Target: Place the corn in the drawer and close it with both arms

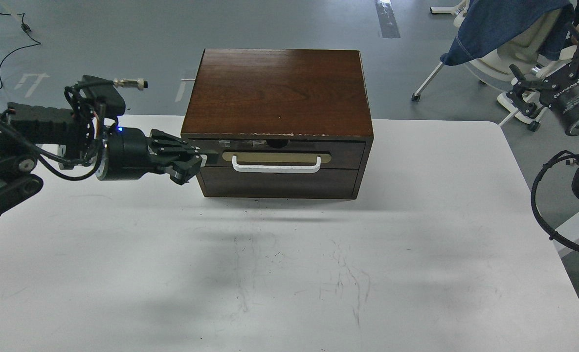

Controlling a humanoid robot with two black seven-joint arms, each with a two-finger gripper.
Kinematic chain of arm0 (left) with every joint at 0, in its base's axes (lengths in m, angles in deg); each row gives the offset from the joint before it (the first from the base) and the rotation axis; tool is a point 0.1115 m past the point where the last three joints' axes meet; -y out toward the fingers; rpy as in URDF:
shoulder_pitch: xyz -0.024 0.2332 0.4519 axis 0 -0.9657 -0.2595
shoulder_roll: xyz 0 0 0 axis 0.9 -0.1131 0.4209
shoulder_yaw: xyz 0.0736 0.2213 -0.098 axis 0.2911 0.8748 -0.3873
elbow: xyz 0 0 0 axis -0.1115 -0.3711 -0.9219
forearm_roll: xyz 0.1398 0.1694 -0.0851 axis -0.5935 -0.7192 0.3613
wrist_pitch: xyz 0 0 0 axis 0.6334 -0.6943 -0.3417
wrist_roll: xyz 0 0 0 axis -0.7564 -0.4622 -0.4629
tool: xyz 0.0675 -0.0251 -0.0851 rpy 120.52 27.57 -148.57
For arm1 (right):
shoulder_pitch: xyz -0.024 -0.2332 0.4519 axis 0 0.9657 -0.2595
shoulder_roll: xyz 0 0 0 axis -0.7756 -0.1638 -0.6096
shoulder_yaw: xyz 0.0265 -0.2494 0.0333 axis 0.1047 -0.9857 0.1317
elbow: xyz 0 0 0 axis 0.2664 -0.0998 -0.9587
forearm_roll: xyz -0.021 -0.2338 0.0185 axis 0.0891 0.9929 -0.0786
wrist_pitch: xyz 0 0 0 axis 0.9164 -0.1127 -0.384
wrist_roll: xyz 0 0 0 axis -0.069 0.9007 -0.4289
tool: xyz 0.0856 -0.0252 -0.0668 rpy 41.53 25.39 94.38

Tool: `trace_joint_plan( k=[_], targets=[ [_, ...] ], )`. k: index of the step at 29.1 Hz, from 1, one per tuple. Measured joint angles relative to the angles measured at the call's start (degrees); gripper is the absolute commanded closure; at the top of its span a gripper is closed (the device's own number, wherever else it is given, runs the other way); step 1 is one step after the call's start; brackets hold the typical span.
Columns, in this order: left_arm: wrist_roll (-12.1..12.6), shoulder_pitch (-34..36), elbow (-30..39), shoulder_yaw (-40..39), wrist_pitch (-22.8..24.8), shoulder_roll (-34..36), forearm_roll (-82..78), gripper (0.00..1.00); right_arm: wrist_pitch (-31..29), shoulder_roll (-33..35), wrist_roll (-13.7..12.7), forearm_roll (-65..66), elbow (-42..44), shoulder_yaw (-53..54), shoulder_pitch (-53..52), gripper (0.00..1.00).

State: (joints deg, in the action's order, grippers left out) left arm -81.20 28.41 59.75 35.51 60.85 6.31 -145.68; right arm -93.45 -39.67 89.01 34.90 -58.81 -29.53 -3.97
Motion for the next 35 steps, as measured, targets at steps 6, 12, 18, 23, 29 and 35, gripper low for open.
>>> trace_joint_plan(
  k=[6,12,18,23,29,35],
  targets=[
    [0.01,0.15,-13.94,-3.34,-0.07,-4.02,19.66,1.0,-1.69,0.14,0.04,0.0,0.32,0.65,-1.51,0.0],
    [0.01,0.39,-27.71,-3.98,0.04,-11.49,44.69,0.37,-0.3,-0.46,0.1,-0.09,0.84,2.87,-3.14,0.0],
    [5.58,0.4,-38.47,-5.5,0.01,-17.17,72.94,0.05,-0.14,-2.75,-0.14,-0.58,3.09,4.14,-3.85,0.0],
    [8.79,0.08,-46.6,-5.7,0.67,-21.05,81.78,0.04,-0.72,-3.84,-0.86,-1.8,4.82,4.32,-3.72,0.0],
    [14.37,-0.35,-53.45,-5.79,0.99,-25.55,92.42,0.04,-0.91,-9.97,-5.48,-13.49,11.96,4.33,-3.51,0.0],
    [18.39,-1.83,-54.76,-5.79,3.14,-26.47,104.67,0.04,-1.71,-16.0,-7.61,-16.09,17.75,6.41,-3.72,0.0]
  ],
)
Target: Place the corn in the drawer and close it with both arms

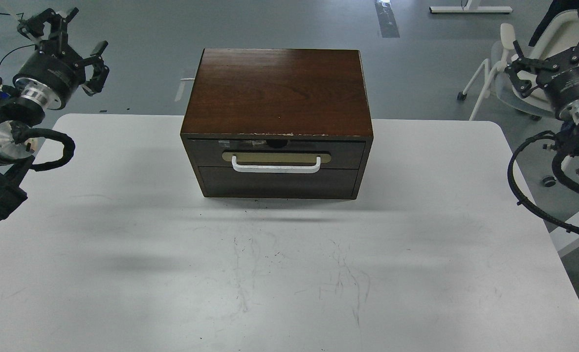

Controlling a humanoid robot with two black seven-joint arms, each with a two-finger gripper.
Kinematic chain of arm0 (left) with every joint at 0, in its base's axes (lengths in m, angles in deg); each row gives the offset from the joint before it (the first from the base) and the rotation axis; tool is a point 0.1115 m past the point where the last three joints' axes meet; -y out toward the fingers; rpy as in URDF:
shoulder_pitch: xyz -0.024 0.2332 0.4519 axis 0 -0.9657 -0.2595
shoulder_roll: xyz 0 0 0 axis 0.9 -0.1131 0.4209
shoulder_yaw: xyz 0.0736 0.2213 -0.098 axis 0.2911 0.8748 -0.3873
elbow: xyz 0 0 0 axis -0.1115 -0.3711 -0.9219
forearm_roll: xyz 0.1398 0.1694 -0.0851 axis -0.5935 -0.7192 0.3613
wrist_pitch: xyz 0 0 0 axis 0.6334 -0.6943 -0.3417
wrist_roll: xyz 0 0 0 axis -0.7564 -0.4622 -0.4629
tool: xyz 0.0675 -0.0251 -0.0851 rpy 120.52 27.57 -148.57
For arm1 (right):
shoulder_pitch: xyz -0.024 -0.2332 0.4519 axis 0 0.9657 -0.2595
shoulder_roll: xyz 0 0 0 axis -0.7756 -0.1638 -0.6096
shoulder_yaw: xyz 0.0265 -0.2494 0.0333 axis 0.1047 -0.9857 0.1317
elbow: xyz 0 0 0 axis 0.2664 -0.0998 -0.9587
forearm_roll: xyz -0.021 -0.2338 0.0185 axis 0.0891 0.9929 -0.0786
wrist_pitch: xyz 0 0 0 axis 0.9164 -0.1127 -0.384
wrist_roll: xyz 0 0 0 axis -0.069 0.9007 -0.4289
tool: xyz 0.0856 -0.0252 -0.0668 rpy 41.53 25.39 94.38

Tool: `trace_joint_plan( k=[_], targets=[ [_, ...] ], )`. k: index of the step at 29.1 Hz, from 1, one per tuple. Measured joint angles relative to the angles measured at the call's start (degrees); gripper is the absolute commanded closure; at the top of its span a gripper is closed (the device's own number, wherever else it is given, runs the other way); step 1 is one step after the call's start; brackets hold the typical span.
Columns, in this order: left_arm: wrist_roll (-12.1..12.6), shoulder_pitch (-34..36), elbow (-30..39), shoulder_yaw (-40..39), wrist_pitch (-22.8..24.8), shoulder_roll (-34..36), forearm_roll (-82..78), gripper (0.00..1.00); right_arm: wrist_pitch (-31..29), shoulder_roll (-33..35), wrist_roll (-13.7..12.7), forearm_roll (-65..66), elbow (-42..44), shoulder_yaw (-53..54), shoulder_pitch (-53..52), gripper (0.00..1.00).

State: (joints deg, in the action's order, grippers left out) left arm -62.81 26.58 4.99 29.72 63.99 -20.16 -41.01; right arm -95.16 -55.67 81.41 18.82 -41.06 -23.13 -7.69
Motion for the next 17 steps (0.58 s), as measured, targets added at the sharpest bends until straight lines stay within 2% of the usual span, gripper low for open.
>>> trace_joint_plan(
  k=[9,17],
  targets=[
    [0.01,-5.08,-0.48,-3.66,1.71,-1.97,2.49,0.02,-0.05,-4.64,-0.04,-0.16,0.28,0.19,3.03,0.0],
    [-1.73,-8.42,-0.73,-3.88,1.9,-2.08,2.51,0.02,-0.05,-4.84,0.42,0.21,0.22,-1.16,4.91,0.0]
  ],
)
